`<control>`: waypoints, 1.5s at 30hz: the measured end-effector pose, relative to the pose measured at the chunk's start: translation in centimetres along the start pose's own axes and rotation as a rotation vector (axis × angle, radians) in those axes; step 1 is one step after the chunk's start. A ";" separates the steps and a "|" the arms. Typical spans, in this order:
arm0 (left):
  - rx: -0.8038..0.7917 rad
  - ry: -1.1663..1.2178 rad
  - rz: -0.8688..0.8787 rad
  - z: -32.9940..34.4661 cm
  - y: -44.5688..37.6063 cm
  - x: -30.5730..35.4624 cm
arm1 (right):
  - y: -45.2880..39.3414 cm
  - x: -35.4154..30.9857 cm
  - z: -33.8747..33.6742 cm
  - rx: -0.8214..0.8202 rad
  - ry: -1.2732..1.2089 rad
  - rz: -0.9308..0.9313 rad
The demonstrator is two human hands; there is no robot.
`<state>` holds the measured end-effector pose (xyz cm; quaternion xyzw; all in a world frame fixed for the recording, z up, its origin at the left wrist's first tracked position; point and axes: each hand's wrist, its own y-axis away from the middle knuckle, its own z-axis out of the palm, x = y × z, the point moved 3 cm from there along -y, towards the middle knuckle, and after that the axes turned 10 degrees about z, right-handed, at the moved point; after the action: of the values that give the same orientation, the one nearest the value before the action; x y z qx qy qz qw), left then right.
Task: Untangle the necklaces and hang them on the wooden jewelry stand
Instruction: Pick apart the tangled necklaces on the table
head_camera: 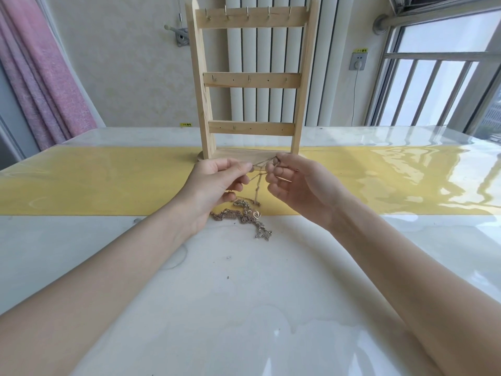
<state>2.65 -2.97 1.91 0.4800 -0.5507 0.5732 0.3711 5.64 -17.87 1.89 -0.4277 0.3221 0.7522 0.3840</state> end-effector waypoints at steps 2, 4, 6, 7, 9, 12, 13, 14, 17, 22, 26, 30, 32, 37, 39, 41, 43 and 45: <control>-0.007 0.000 -0.004 0.0 0.0 0.0 | 0.1 -0.1 0.0 -0.019 0.016 0.005; 0.019 0.023 -0.013 -0.1 0.0 0.0 | 0.1 0.0 0.0 -0.008 0.128 -0.004; 0.041 0.094 -0.025 -0.2 -0.1 0.0 | 0.0 0.2 0.1 -0.003 0.244 -0.025; 0.043 0.162 -0.036 -0.3 -0.2 0.1 | 0.0 0.2 0.1 -0.009 0.275 -0.033; 0.030 0.321 -0.076 -0.2 -0.3 0.3 | 0.1 0.3 0.1 -0.017 0.283 -0.038; 0.013 0.518 -0.135 0.2 -0.2 0.7 | -0.1 0.4 0.0 -0.001 0.242 -0.028; 0.014 0.554 -0.147 0.3 -0.2 0.7 | -0.1 0.4 -0.1 0.011 0.226 -0.026; 0.019 0.570 -0.157 0.4 -0.1 0.8 | -0.2 0.3 -0.2 0.026 0.206 -0.023; 0.021 0.571 -0.190 0.4 0.1 0.8 | -0.2 0.1 -0.4 0.054 0.089 -0.002; -0.128 0.436 -0.284 0.9 0.6 0.0 | -0.1 0.5 -0.7 0.101 0.246 0.018; -0.106 0.372 -0.310 1.0 0.7 -0.4 | -0.1 0.4 -0.8 0.176 0.275 -0.022; -0.210 0.228 -0.283 1.6 0.9 -0.3 | 0.1 -0.3 -0.7 0.199 0.231 -0.117; -0.240 0.156 -0.247 1.8 1.0 -0.3 | 0.2 -0.3 -0.3 0.182 0.247 -0.124; -0.169 0.062 -0.178 1.2 0.9 -0.2 | 0.2 -0.2 0.0 0.155 0.296 -0.111; -0.148 0.054 -0.170 1.1 0.9 -0.1 | 0.3 -0.3 0.0 0.151 0.294 -0.110; -0.139 0.058 -0.169 1.1 0.8 0.1 | 0.3 -0.3 0.0 0.153 0.311 -0.112; -0.171 0.039 -0.174 1.2 0.9 0.1 | 0.4 -0.3 0.1 0.151 0.345 -0.117; -0.229 0.004 -0.168 1.3 1.0 0.0 | 0.5 -0.3 0.1 0.147 0.376 -0.127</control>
<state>1.89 -4.41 1.60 0.4778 -0.5695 0.4746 0.4713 5.29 -18.15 2.30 -0.5511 0.4144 0.6079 0.3938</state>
